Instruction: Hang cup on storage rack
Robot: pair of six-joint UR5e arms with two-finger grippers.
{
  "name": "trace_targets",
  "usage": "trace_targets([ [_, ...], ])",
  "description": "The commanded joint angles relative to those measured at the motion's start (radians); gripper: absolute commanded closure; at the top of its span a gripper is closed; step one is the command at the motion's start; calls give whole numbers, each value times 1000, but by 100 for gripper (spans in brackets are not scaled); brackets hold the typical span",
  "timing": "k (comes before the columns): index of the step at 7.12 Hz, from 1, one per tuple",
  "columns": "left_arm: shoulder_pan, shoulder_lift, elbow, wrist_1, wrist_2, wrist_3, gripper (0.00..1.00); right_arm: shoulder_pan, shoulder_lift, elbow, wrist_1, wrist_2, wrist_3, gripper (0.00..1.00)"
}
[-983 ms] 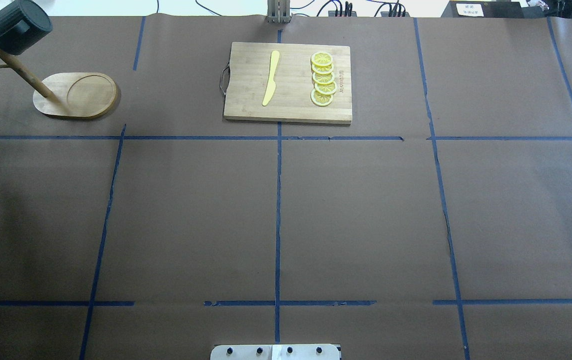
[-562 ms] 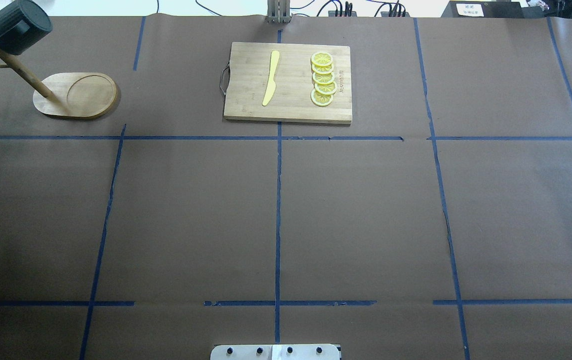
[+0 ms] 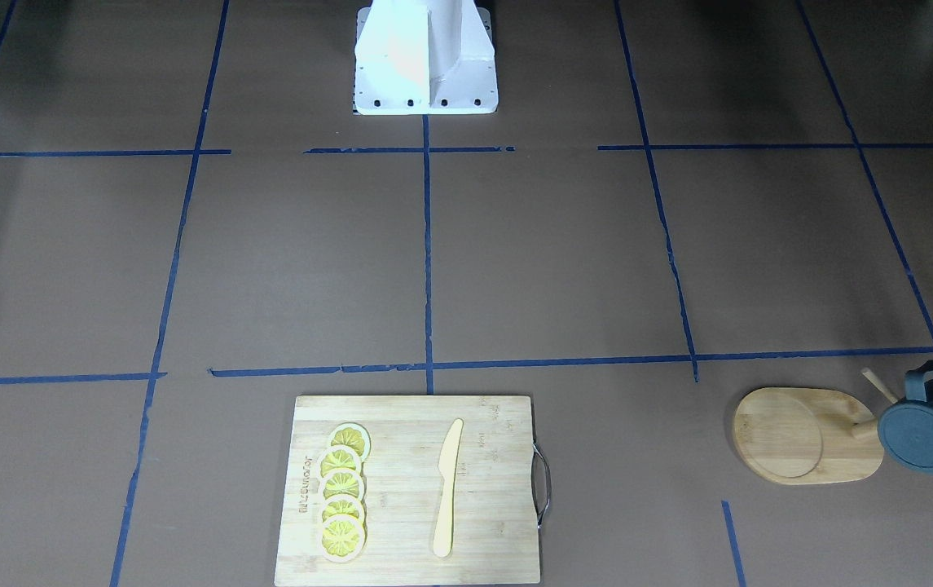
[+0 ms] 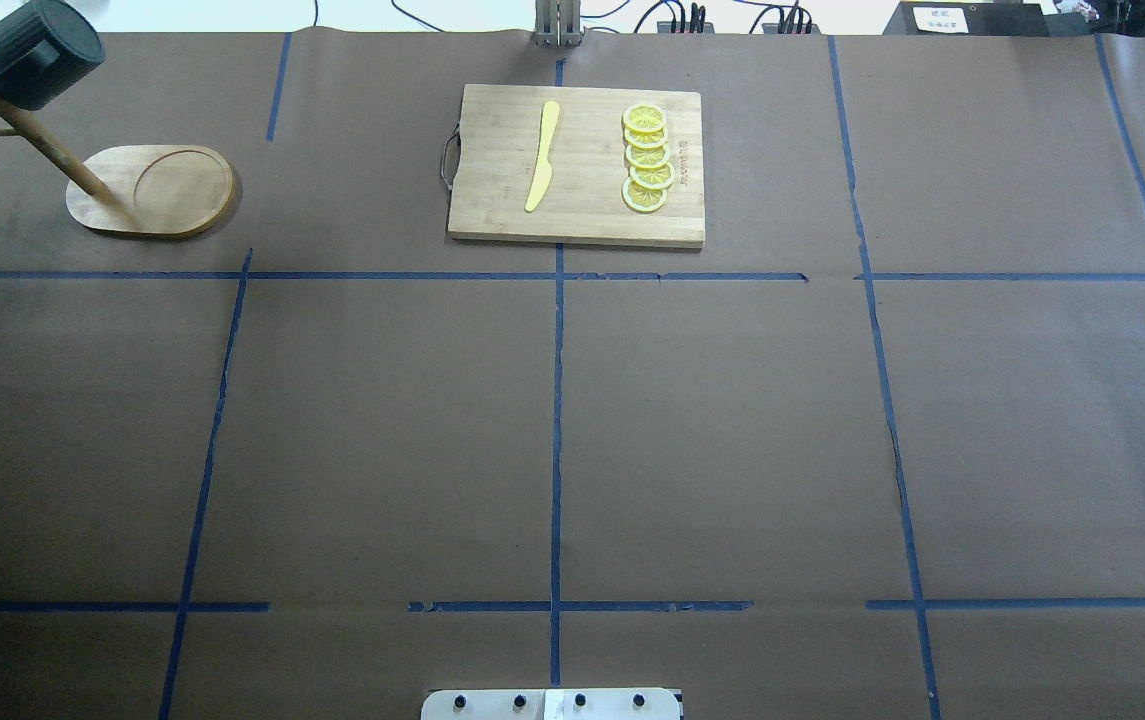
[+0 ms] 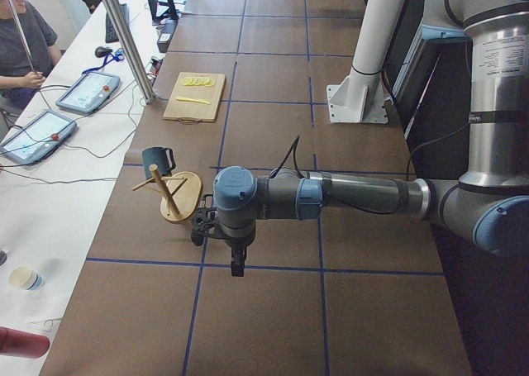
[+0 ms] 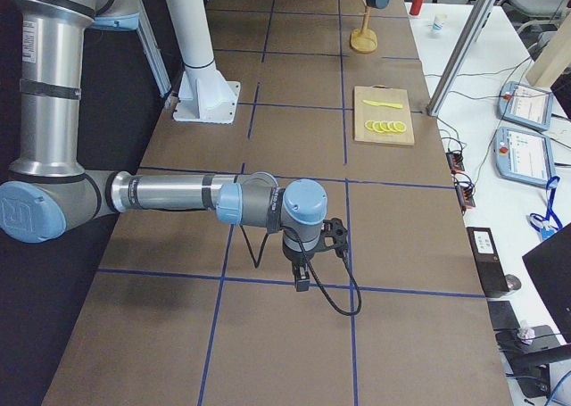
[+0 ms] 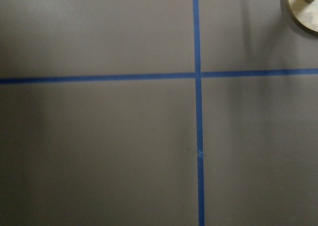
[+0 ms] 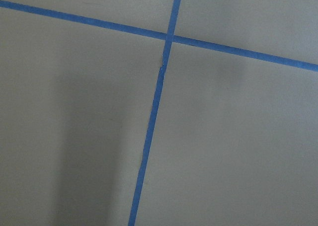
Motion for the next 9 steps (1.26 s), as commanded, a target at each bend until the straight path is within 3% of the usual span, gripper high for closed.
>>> trace_targets([
  [1,1,18,-15,2,-5,1,0,0,0,-6,0,3,-1,1],
  [9,3,64,-53,-78,-1,3,0,0,5,-9,2,2,35,0],
])
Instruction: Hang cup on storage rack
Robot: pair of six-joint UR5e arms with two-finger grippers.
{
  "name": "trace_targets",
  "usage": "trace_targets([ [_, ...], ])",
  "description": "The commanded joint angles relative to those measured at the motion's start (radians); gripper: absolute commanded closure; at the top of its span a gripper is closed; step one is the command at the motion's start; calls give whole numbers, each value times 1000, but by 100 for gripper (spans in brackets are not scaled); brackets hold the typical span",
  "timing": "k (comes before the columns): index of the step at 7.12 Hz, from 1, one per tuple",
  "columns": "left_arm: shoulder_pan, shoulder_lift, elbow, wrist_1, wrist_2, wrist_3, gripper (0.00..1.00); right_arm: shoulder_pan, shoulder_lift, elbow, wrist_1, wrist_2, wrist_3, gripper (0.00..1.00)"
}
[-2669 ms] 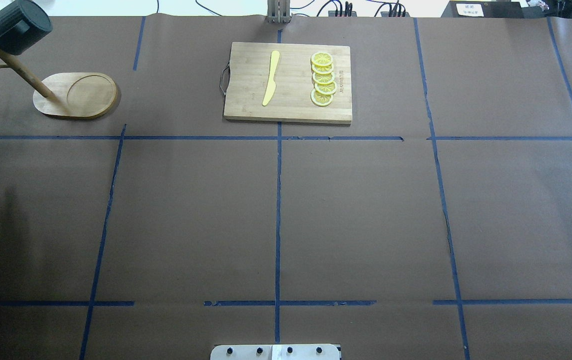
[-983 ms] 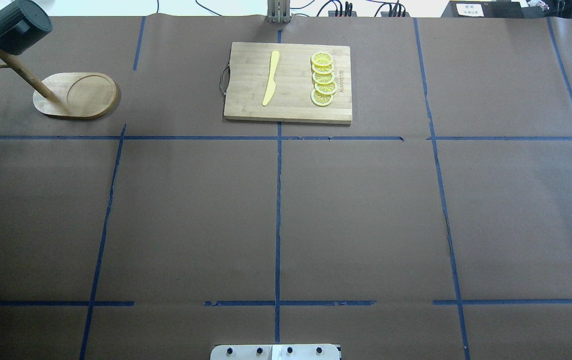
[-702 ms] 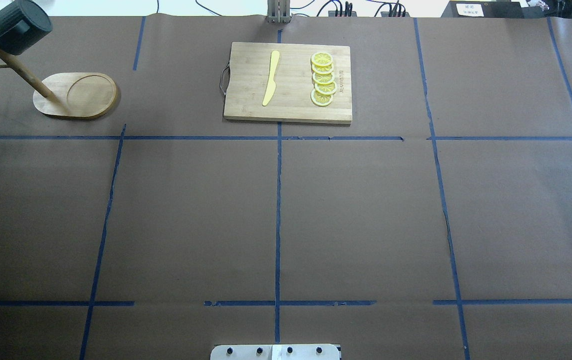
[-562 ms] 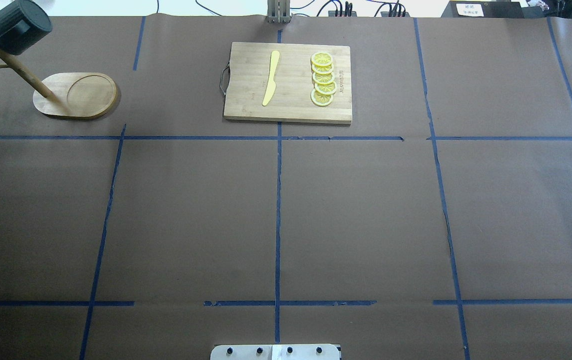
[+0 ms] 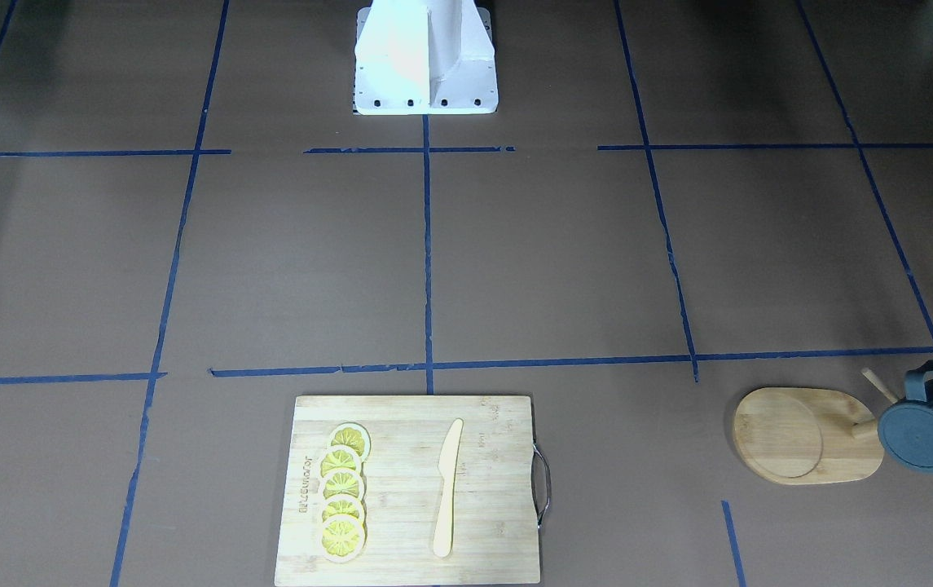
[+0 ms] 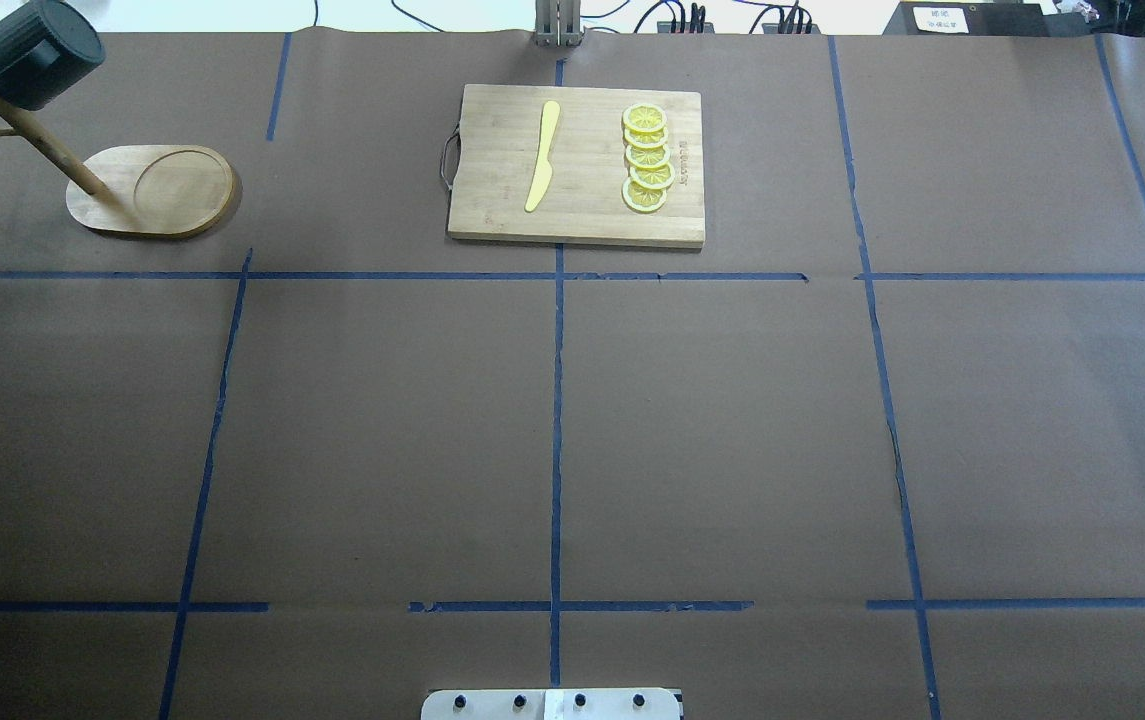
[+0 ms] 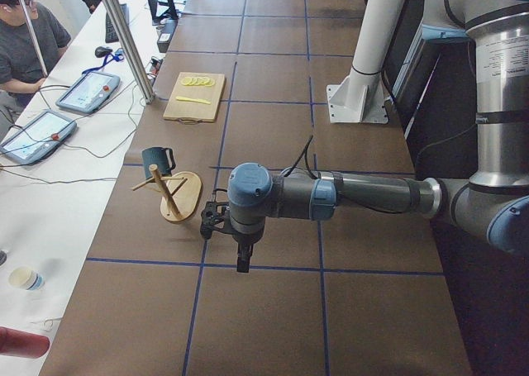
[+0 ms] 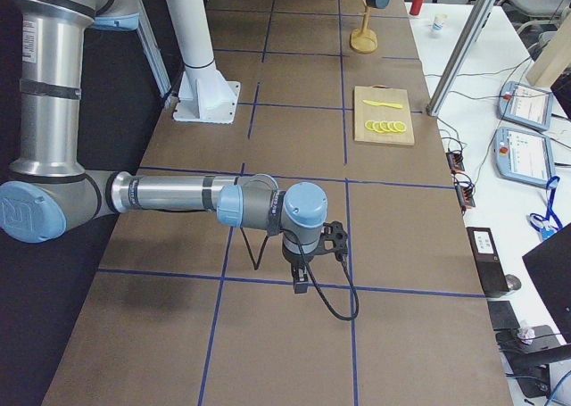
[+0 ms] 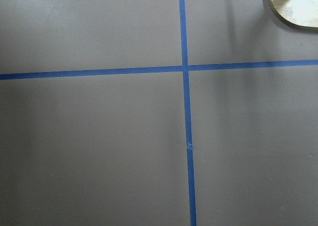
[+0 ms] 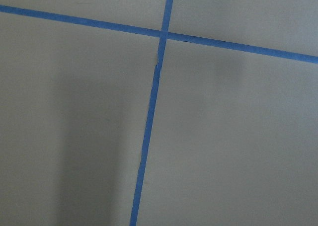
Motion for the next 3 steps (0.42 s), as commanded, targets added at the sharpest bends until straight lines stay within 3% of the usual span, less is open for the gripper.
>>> trace_targets([
  [1,0,10,0,-2,-3,1,0,0,1,0,-1,0,4,0],
  [3,0,18,-13,-1,-5,1,0,-2,3,1,-1,2,4,0],
])
